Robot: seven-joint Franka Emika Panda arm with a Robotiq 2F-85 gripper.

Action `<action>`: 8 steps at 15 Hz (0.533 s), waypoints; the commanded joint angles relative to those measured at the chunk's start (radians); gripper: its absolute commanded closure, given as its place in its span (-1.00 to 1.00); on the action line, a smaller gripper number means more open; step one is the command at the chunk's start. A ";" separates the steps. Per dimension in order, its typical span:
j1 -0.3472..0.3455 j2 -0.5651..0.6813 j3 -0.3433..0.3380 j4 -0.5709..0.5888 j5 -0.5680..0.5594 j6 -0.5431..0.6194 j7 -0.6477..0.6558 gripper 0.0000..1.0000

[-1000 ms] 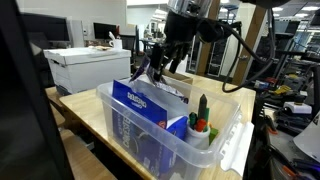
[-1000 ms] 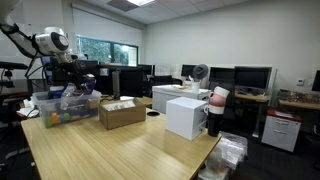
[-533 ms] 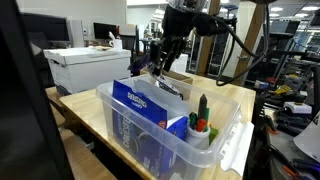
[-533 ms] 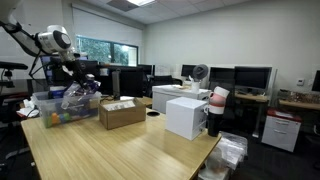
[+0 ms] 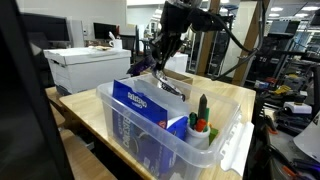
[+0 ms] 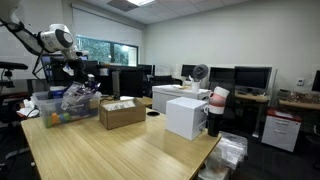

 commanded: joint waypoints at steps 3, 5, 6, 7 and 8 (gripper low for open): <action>-0.018 -0.013 0.001 -0.004 -0.011 0.007 0.027 0.96; -0.020 -0.015 0.001 -0.013 -0.003 0.022 0.028 0.95; -0.020 -0.015 0.001 -0.017 0.006 0.030 0.024 0.93; -0.020 -0.013 0.001 -0.020 0.016 0.035 0.021 0.95; -0.019 -0.012 0.002 -0.026 0.026 0.044 0.015 0.95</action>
